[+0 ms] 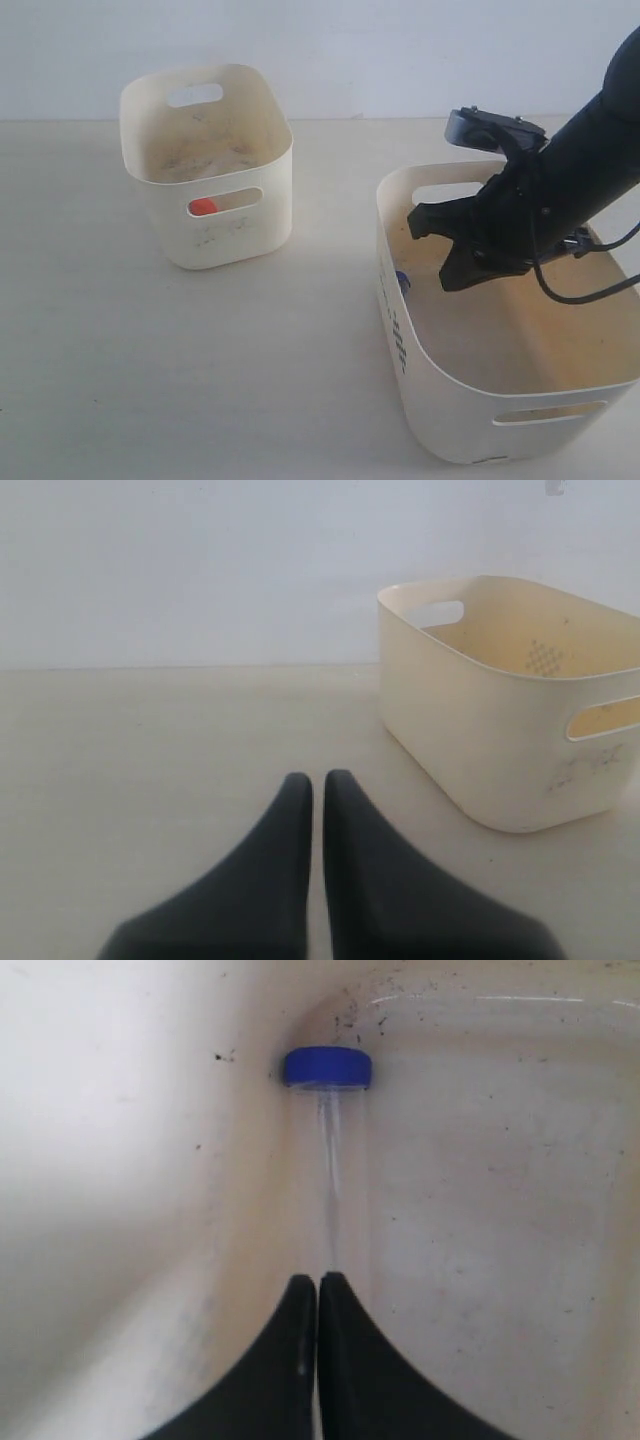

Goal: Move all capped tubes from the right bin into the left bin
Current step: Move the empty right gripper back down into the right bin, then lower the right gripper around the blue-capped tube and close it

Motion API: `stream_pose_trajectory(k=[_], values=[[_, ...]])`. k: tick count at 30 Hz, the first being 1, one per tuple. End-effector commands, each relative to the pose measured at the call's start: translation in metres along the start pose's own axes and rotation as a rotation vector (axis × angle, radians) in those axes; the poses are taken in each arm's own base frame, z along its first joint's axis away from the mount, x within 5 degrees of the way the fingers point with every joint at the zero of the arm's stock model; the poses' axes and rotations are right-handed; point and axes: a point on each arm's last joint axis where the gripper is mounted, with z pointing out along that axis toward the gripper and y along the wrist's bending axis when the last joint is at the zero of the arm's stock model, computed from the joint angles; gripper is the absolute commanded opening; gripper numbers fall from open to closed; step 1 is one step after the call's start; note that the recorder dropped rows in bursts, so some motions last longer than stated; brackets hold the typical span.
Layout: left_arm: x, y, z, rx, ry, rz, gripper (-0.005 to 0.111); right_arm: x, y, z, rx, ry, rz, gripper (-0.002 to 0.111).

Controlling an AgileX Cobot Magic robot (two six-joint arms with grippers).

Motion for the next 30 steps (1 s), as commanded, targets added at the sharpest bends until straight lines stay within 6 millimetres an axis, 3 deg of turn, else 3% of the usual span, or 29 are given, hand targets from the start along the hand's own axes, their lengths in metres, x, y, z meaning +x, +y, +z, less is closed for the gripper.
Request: stream_pose_trajectory(k=[1, 6, 14, 22, 25, 30], values=[[-0.002, 0.0, 0.0, 0.001, -0.007, -0.016, 0.004, 0.0, 0.0, 0.0, 0.002, -0.02, -0.015, 0.0], [-0.002, 0.0, 0.0, 0.001, -0.007, -0.016, 0.004, 0.0, -0.004, 0.005, 0.011, -0.073, 0.006, 0.0], [-0.002, 0.0, 0.0, 0.001, -0.007, -0.016, 0.004, 0.002, -0.009, 0.028, -0.012, 0.017, 0.063, 0.0], [-0.002, 0.0, 0.0, 0.001, -0.007, -0.016, 0.004, 0.001, -0.009, 0.028, -0.011, -0.002, 0.054, 0.0], [-0.002, 0.0, 0.0, 0.001, -0.007, -0.016, 0.004, 0.0, -0.008, 0.028, -0.025, -0.01, 0.063, 0.01], [-0.002, 0.0, 0.0, 0.001, -0.007, -0.016, 0.004, -0.001, -0.008, 0.028, -0.027, -0.022, 0.051, 0.046]])
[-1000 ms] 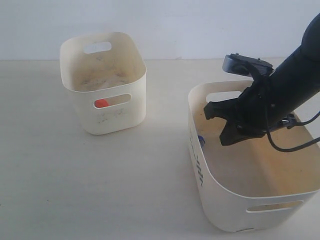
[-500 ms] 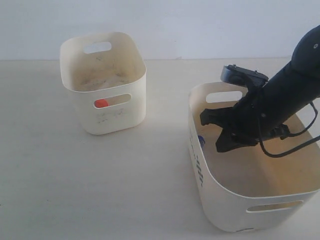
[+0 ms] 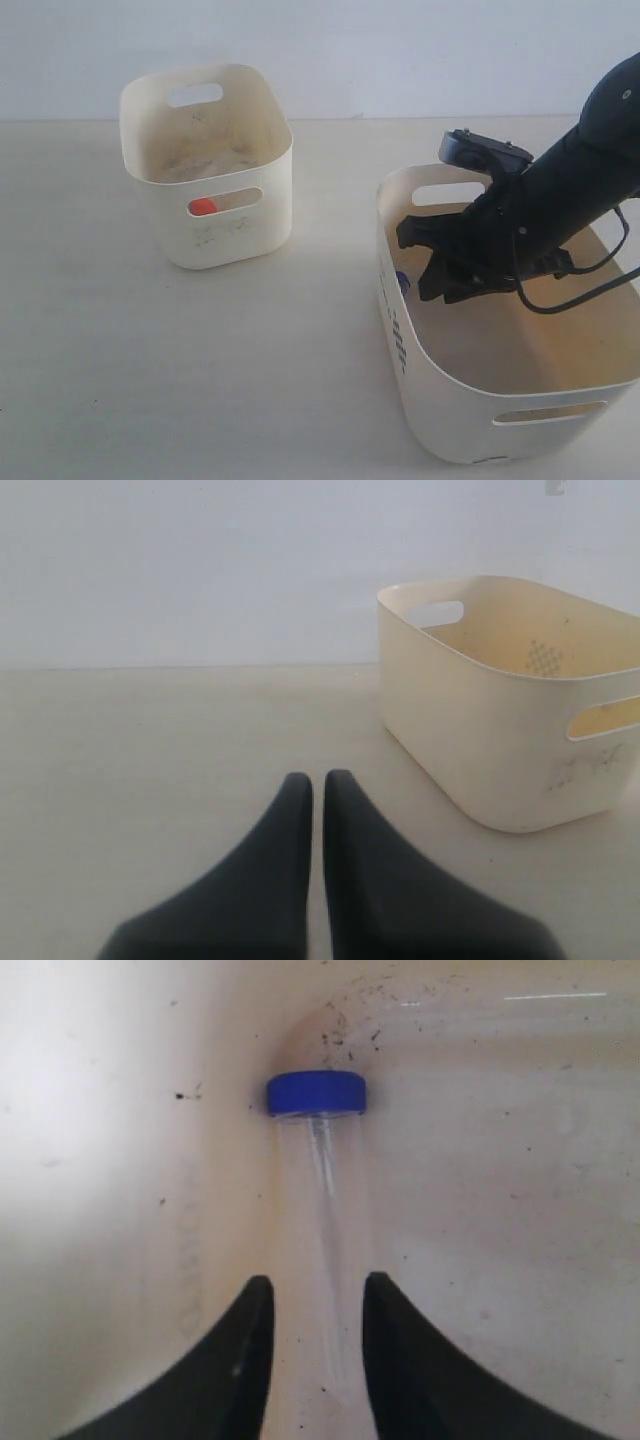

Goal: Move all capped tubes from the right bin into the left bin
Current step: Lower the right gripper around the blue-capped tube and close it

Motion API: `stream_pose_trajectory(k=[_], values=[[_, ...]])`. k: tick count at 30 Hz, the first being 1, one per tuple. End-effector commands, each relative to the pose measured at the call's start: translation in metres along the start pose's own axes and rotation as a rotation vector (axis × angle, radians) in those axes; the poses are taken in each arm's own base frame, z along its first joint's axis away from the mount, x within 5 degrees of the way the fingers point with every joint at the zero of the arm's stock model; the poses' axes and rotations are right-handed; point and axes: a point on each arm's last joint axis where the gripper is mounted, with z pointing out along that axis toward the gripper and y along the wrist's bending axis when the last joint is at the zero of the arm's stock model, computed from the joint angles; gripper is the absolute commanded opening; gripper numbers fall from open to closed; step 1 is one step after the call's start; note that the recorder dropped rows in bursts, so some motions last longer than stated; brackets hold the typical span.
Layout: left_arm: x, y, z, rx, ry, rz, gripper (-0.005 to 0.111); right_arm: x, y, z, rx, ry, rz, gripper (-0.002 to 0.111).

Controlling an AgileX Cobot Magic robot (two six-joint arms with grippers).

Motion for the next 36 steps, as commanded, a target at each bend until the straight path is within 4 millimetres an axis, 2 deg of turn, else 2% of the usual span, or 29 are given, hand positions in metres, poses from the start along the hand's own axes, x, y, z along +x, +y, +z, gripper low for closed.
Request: stream_pose_trajectory(k=[1, 5, 6, 7, 9, 25, 36], values=[[-0.002, 0.0, 0.0, 0.001, -0.007, -0.016, 0.004, -0.001, 0.0, 0.0, 0.002, -0.019, -0.021, 0.047], [-0.002, 0.0, 0.0, 0.001, -0.007, -0.016, 0.004, -0.001, 0.0, 0.0, 0.002, -0.02, -0.021, 0.047], [-0.002, 0.0, 0.0, 0.001, -0.007, -0.016, 0.004, -0.001, 0.0, 0.0, 0.003, -0.024, -0.021, 0.052], [-0.002, 0.0, 0.0, 0.001, -0.007, -0.016, 0.004, -0.001, 0.0, 0.0, 0.003, -0.024, -0.021, 0.063], [-0.002, 0.0, 0.0, 0.001, -0.007, -0.016, 0.004, -0.001, 0.0, 0.0, 0.005, -0.025, -0.028, 0.07], [-0.002, 0.0, 0.0, 0.001, -0.007, -0.016, 0.004, -0.001, -0.001, 0.001, 0.006, -0.022, -0.027, 0.07], [-0.002, 0.0, 0.0, 0.001, -0.007, -0.016, 0.004, 0.004, -0.014, 0.033, 0.023, 0.092, 0.021, 0.07]])
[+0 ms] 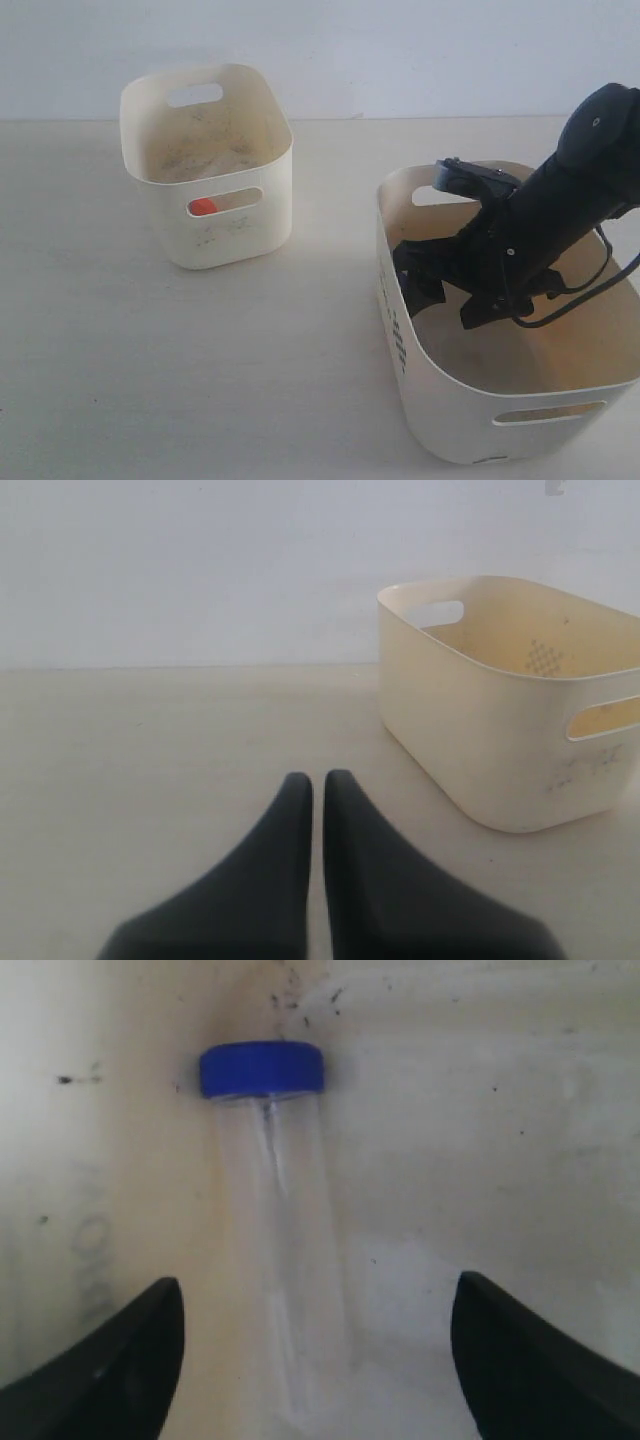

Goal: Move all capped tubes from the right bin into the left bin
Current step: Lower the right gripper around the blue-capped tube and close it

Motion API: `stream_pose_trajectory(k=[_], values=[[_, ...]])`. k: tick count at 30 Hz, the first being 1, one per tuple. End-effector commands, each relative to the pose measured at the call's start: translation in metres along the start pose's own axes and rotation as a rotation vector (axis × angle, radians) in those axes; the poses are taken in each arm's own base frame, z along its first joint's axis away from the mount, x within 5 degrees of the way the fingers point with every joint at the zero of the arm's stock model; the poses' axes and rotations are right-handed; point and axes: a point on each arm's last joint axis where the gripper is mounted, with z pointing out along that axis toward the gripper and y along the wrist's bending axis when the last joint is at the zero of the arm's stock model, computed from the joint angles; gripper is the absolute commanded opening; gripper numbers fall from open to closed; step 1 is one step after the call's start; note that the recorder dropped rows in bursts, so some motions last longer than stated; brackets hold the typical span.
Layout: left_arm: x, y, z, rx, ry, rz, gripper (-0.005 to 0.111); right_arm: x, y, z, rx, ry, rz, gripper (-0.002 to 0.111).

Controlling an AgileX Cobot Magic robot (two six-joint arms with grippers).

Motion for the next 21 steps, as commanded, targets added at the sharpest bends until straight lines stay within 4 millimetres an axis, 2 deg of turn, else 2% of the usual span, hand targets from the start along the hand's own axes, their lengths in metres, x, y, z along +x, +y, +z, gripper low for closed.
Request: stream_pose_trajectory(k=[1, 11, 21], values=[[-0.002, 0.0, 0.0, 0.001, -0.007, -0.016, 0.004, 0.002, -0.002, 0.007, 0.001, 0.024, 0.0, 0.07], [-0.002, 0.0, 0.0, 0.001, -0.007, -0.016, 0.004, 0.001, -0.003, 0.007, 0.009, 0.013, -0.022, 0.07], [-0.002, 0.0, 0.0, 0.001, -0.007, -0.016, 0.004, 0.003, -0.012, 0.025, 0.035, 0.061, -0.02, 0.07]])
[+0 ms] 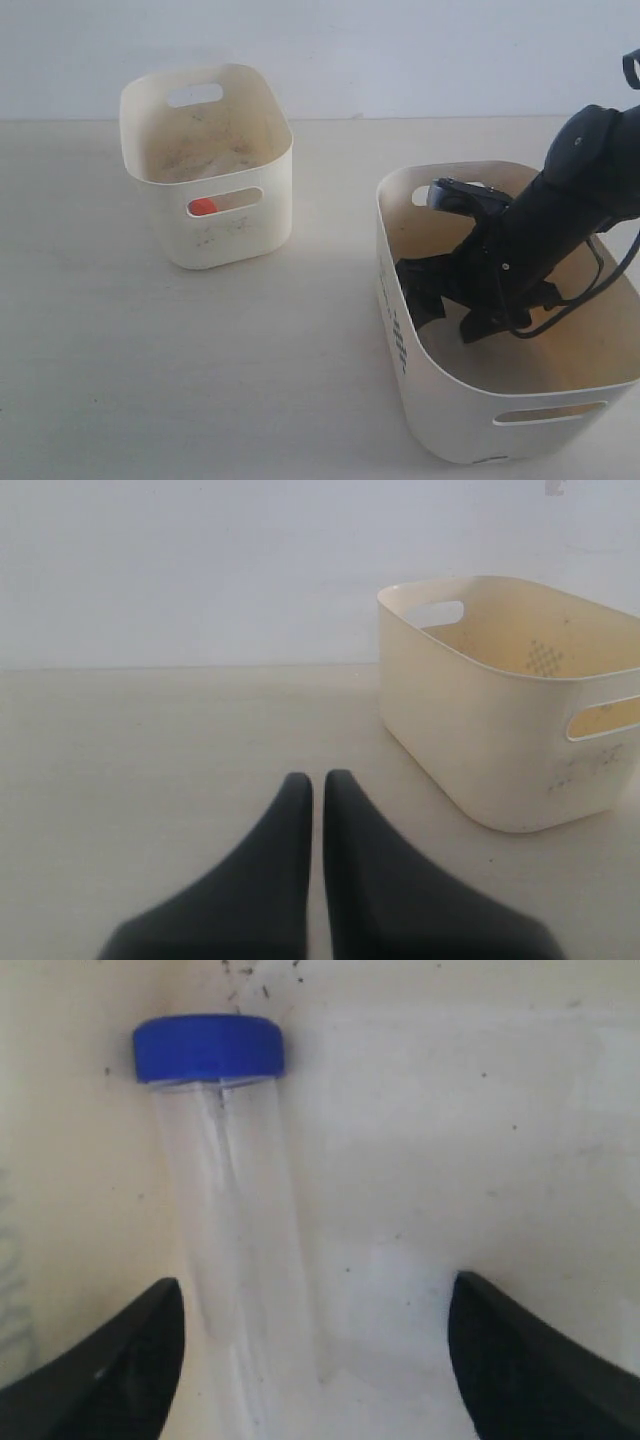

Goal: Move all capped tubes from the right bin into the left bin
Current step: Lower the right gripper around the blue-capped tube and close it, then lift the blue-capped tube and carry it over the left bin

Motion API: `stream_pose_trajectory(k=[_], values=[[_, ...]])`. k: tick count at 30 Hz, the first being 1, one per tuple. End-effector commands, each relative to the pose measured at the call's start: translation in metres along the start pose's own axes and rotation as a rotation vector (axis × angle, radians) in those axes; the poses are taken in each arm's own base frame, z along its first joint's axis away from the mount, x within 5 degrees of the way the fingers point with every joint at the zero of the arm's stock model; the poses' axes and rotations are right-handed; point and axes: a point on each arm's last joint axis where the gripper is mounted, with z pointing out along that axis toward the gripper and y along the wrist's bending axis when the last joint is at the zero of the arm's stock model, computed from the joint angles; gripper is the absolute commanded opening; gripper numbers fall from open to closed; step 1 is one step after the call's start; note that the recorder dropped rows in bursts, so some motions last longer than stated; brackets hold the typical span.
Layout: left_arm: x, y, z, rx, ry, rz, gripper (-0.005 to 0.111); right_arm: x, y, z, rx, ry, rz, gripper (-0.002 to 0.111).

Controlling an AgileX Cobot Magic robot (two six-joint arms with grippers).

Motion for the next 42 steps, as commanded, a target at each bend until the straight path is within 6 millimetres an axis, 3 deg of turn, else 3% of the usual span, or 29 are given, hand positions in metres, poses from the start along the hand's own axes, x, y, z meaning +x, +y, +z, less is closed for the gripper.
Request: stream_pose_trajectory(k=[1, 8, 17, 20, 23, 26, 32, 42], values=[[-0.002, 0.0, 0.0, 0.001, -0.007, -0.016, 0.004, 0.001, -0.005, 0.009, 0.019, 0.014, -0.008, 0.07], [-0.002, 0.0, 0.0, 0.001, -0.007, -0.016, 0.004, 0.001, -0.008, 0.016, 0.027, 0.031, -0.009, 0.047], [-0.002, 0.0, 0.0, 0.001, -0.007, -0.016, 0.004, 0.001, -0.008, 0.016, 0.03, 0.025, 0.005, 0.042], [-0.002, 0.0, 0.0, 0.001, -0.007, -0.016, 0.004, 0.001, -0.008, 0.016, 0.03, 0.025, 0.006, 0.024], [-0.002, 0.0, 0.0, 0.001, -0.007, -0.016, 0.004, 0.001, -0.008, 0.016, 0.03, 0.025, 0.006, -0.001], [-0.002, 0.0, 0.0, 0.001, -0.007, -0.016, 0.004, 0.0, -0.007, 0.012, 0.028, 0.011, 0.002, 0.0], [-0.002, 0.0, 0.0, 0.001, -0.007, -0.016, 0.004, -0.002, 0.003, -0.012, 0.009, -0.062, -0.007, 0.0], [-0.002, 0.0, 0.0, 0.001, -0.007, -0.016, 0.004, 0.004, 0.023, -0.083, 0.023, -0.261, -0.069, 0.0]])
